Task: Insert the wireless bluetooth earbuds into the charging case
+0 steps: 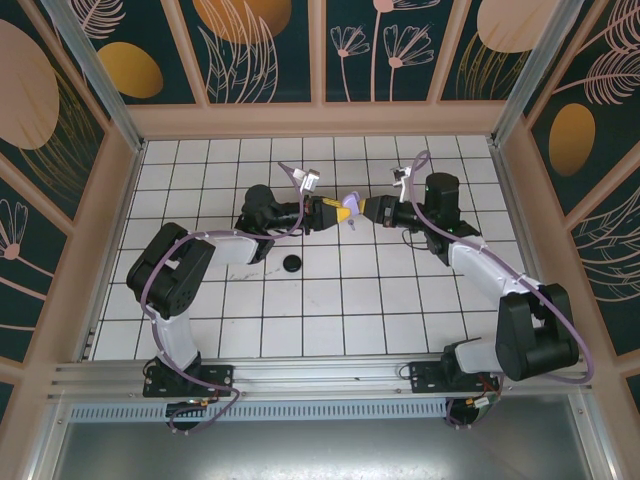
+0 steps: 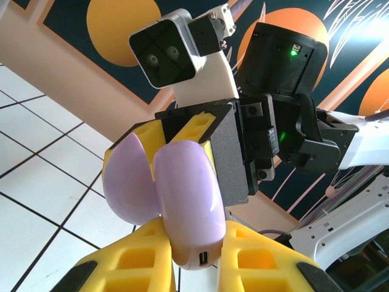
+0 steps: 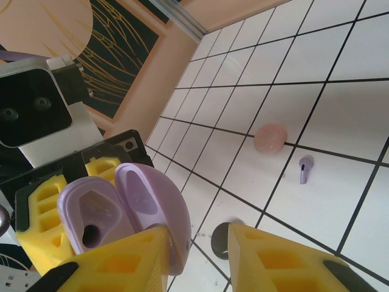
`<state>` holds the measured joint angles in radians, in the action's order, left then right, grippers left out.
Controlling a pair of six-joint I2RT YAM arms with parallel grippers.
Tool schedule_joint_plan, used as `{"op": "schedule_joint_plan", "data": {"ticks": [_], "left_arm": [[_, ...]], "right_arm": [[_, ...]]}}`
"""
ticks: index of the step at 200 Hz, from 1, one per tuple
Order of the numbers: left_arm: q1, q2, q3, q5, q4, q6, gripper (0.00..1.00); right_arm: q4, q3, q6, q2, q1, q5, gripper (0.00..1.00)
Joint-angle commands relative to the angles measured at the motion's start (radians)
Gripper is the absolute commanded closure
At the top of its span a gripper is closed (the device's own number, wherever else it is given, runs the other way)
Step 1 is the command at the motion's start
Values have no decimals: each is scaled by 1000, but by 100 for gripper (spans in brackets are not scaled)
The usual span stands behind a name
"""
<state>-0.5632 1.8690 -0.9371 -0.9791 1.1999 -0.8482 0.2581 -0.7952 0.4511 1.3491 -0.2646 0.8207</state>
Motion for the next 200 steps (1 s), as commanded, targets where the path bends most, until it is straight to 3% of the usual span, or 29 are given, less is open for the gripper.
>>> {"op": "schedule_joint_plan", "data": {"ticks": [1,39,85,101,125,140,163,200], "left_arm": [[-24,13,-29,-43,36,12,100],[-26,20,-29,-47,36,12,100],[-27,28,-59,-45,22,12,100],[-25,31,-60,-30,6,17,100],[-26,24,-53,19,-40,50,66],[-26,13,-48,58,-76,80,55],[-19,-28,-42,117,-166,152,48],[14,-117,-57,117,-386,304,45]], "right_arm": [[30,-42,-5,20,-5,0,70],[24,-51,-10,27,-6,8,87],[9,-59,-20,27,-6,8,100],[2,-63,-23,25,-7,-2,100],[-25,-72,-35,24,-5,-29,100],[-67,-85,-56,23,-6,-68,100],[-147,-112,-103,25,-5,-131,100],[-266,-162,-205,24,-5,-204,100]]}}
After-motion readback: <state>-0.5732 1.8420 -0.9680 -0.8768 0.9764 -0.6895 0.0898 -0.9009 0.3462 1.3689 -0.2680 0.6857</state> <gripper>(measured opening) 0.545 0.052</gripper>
